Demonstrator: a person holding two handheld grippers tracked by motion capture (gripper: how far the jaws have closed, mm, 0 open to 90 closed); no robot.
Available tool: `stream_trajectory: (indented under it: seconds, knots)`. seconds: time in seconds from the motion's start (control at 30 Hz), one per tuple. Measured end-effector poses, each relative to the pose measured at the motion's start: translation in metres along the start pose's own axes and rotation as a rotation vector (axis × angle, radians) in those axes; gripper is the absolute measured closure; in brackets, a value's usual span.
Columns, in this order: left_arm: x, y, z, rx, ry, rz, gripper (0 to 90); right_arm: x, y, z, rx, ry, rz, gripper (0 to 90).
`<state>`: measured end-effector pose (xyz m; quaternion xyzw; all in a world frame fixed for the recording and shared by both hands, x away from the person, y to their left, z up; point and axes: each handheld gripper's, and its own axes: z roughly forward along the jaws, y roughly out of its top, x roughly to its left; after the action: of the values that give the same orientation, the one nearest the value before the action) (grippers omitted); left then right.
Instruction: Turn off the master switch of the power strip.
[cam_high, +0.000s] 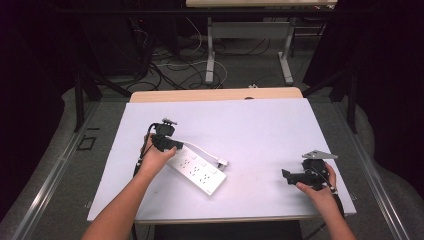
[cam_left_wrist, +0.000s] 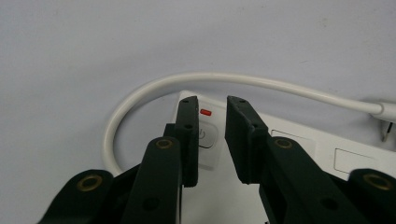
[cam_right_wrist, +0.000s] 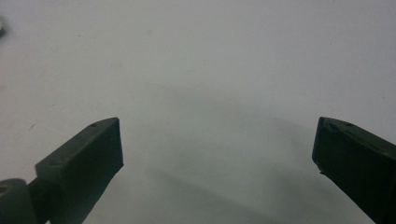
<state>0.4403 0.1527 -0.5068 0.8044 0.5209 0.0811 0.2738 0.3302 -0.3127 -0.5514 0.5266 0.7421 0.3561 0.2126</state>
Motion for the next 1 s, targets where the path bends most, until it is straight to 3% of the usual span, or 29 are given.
stream_trajectory:
  seconds: [0.47,0.7,0.83,0.93,1.0]
  knots:
    - [0.001,-0.001,-0.007,-0.048,-0.005,0.008,56.2,0.000,-0.001,0.000,0.001,0.000,-0.013,1.5]
    - [0.002,-0.004,-0.011,-0.079,-0.002,-0.021,47.2,0.000,-0.001,-0.001,-0.005,-0.001,-0.003,1.5]
    - [0.003,-0.005,-0.013,-0.092,-0.004,-0.010,43.2,0.000,-0.002,-0.002,-0.002,-0.003,-0.006,1.6]
    - [0.002,-0.006,-0.014,-0.103,0.024,0.002,42.3,0.000,-0.002,-0.002,-0.002,-0.004,-0.001,1.6]
    - [0.002,-0.006,-0.014,-0.108,0.037,0.034,40.6,-0.001,-0.002,-0.002,-0.003,-0.005,-0.002,1.6]
